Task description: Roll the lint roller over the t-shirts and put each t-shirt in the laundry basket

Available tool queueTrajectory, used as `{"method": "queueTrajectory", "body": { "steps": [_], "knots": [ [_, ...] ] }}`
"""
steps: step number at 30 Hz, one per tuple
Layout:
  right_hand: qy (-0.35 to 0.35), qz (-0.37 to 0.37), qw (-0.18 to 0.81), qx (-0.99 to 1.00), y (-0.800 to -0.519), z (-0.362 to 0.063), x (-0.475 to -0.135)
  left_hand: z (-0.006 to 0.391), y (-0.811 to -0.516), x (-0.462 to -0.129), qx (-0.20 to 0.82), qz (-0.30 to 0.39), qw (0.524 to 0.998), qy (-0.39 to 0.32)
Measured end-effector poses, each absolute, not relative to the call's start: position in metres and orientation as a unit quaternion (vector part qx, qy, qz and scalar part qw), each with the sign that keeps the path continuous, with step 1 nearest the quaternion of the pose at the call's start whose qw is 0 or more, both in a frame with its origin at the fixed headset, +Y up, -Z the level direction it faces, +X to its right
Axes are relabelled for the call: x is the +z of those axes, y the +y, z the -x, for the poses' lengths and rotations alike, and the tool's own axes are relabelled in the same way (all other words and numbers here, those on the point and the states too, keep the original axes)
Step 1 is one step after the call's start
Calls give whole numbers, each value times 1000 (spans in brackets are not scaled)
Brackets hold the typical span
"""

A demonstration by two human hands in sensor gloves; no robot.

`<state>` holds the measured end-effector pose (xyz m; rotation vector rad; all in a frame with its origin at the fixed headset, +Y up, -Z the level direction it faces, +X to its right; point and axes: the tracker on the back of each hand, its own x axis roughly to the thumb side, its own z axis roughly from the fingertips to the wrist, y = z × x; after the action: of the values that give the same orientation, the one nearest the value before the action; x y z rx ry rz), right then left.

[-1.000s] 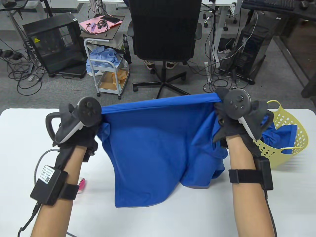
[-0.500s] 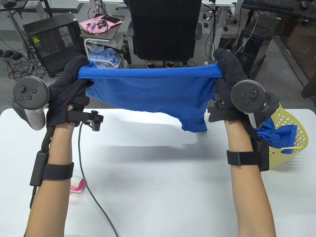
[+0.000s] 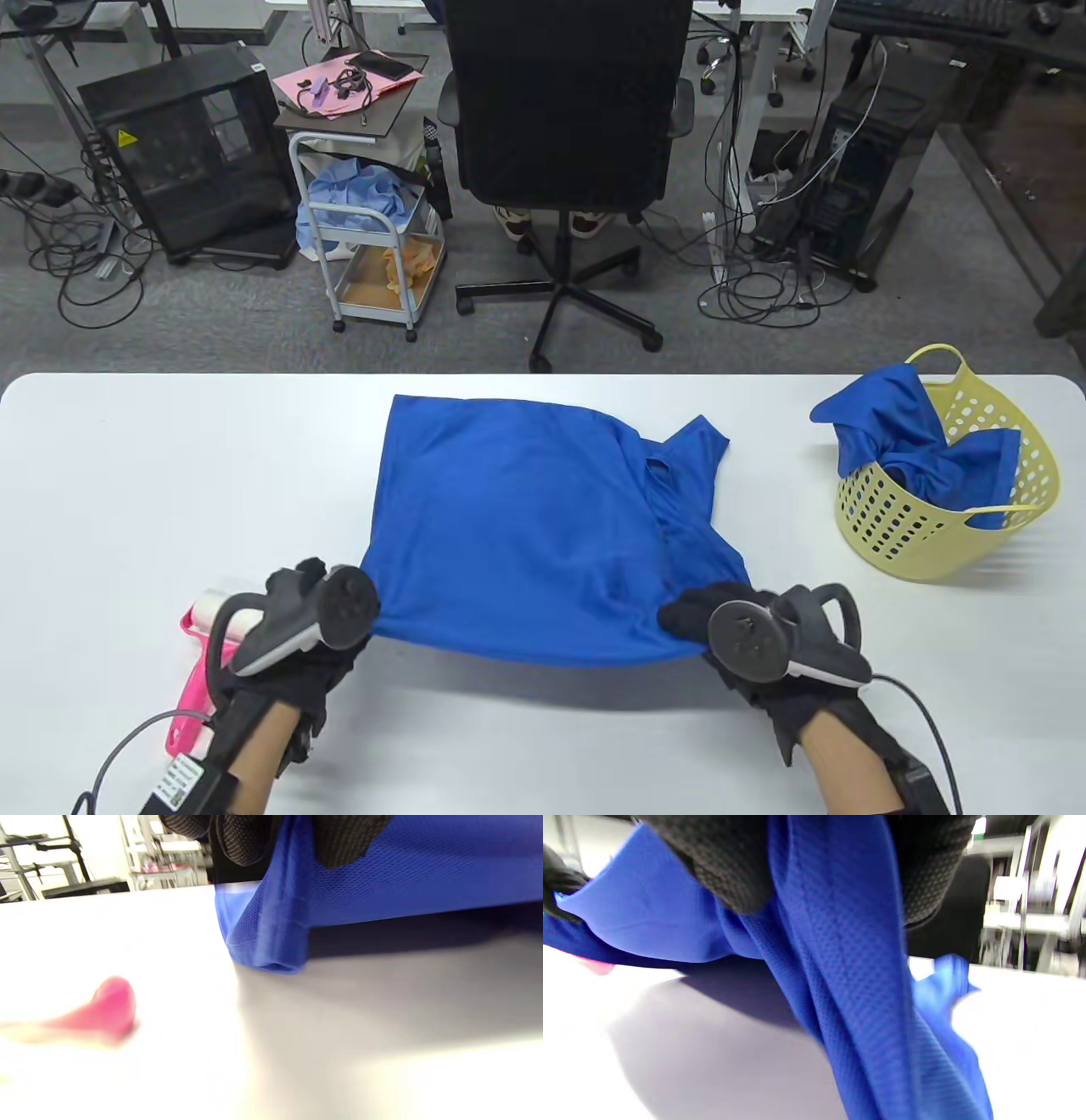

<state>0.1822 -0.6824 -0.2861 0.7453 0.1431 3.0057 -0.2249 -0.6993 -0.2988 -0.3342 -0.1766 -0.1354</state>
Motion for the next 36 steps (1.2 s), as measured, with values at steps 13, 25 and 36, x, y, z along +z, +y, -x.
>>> {"method": "queueTrajectory", "body": {
  "steps": [13,25,36],
  "knots": [
    [232,-226,80,943,-737,-198,-276,215,-719,-291,-25,367,925,-96],
    [-22,-15,253,967,-647,-234,-367,163,-741,-328,78,265,956,-100],
    [128,134,96,978,-715,-180,-524,166,-787,-329,99,345,931,-69]
  ]
}}
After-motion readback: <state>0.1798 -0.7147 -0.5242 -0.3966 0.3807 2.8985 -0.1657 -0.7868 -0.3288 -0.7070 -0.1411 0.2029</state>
